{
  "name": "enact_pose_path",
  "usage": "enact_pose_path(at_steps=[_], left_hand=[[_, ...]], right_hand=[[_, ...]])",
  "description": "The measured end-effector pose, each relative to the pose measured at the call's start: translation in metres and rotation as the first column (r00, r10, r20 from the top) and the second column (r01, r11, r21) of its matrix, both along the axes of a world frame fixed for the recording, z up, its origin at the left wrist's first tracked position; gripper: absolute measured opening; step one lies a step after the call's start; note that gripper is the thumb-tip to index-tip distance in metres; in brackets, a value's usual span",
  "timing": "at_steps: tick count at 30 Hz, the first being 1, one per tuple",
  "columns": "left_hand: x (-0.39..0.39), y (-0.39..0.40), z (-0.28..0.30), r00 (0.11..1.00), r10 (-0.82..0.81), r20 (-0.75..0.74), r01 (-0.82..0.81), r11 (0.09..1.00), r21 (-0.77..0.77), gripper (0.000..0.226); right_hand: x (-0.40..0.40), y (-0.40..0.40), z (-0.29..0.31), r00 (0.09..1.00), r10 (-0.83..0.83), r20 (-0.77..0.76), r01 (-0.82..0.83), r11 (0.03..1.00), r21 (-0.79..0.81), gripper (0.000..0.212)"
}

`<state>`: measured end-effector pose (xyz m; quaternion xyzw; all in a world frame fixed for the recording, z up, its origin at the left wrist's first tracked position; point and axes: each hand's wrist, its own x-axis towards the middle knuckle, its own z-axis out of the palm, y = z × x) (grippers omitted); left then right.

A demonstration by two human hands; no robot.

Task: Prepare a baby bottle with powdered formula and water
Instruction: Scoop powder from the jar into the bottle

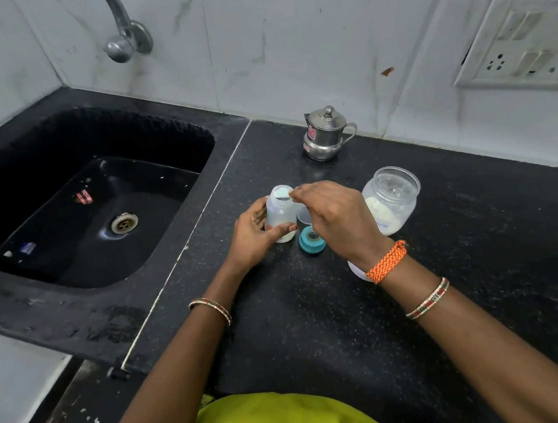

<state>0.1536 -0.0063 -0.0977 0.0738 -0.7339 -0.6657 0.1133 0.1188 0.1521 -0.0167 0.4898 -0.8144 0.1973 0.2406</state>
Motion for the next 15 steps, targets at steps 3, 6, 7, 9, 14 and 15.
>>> enact_pose_path(at_steps=[3, 6, 7, 9, 14, 15], left_hand=[[0.001, 0.000, -0.001, 1.000, -0.006, 0.006, 0.006, 1.000, 0.011, 0.052], [0.001, -0.001, -0.001, 1.000, -0.007, 0.017, 0.007, 1.000, 0.023, 0.057], [0.001, 0.000, -0.002, 1.000, -0.001, 0.022, 0.000, 1.000, 0.027, 0.057], [0.000, 0.001, -0.002, 1.000, 0.007, 0.027, -0.008, 0.999, 0.031, 0.056], [0.001, 0.002, 0.001, 1.000, 0.013, 0.015, -0.013, 1.000, 0.025, 0.055], [0.001, 0.001, 0.001, 1.000, 0.010, 0.015, -0.011, 1.000, 0.025, 0.055]], right_hand=[[0.001, -0.001, 0.002, 1.000, -0.007, 0.008, 0.007, 0.999, -0.031, 0.035], [0.001, 0.001, 0.008, 0.999, -0.027, -0.023, 0.024, 0.995, -0.098, 0.033], [0.001, 0.002, 0.011, 0.999, -0.037, -0.034, 0.033, 0.992, -0.123, 0.033], [0.002, 0.004, 0.013, 0.997, -0.048, -0.056, 0.039, 0.987, -0.154, 0.033], [0.001, 0.002, 0.004, 0.999, -0.031, -0.014, 0.030, 0.998, -0.053, 0.033], [0.001, 0.003, 0.002, 1.000, -0.025, -0.011, 0.024, 0.999, -0.033, 0.033]])
